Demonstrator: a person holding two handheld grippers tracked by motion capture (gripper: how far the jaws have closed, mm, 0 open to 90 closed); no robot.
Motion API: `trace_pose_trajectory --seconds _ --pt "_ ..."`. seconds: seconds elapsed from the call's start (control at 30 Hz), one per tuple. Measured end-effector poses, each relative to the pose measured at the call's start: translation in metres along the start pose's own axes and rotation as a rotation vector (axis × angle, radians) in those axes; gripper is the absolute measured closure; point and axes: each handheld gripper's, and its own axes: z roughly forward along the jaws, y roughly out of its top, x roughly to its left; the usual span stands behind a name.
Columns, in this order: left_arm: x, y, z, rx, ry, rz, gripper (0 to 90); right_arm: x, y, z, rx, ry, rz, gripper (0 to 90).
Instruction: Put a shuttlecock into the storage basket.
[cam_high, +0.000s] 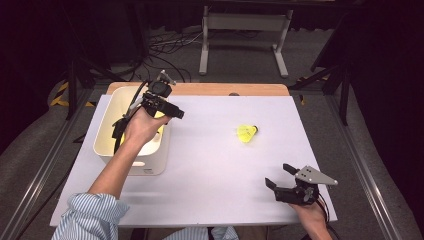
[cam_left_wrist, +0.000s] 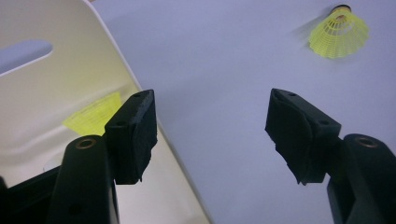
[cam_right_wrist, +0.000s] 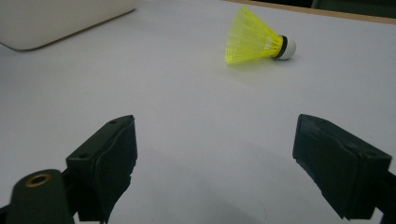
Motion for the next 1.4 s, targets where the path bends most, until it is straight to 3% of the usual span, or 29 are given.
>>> trace_pose_trajectory --seconds 0.4,1.03,1.27,1.4 --pt "-0.012 0.005 0.004 -0.001 -0.041 0.030 34.5 -0.001 0.001 0.002 0.003 -0.005 0.008 14.3" --pt "-0.025 0.006 0.012 0.004 -0.052 0.052 34.5 0.000 0.002 0.002 -0.008 -0.004 0.013 16.3" --pt "-0.033 0.005 0.017 0.006 -0.052 0.060 34.5 0.003 0.004 0.002 -0.001 0.000 -0.013 16.5" --pt "-0.036 0.004 0.020 0.008 -0.060 0.061 34.4 0.002 0.004 0.001 -0.006 0.004 0.003 16.8"
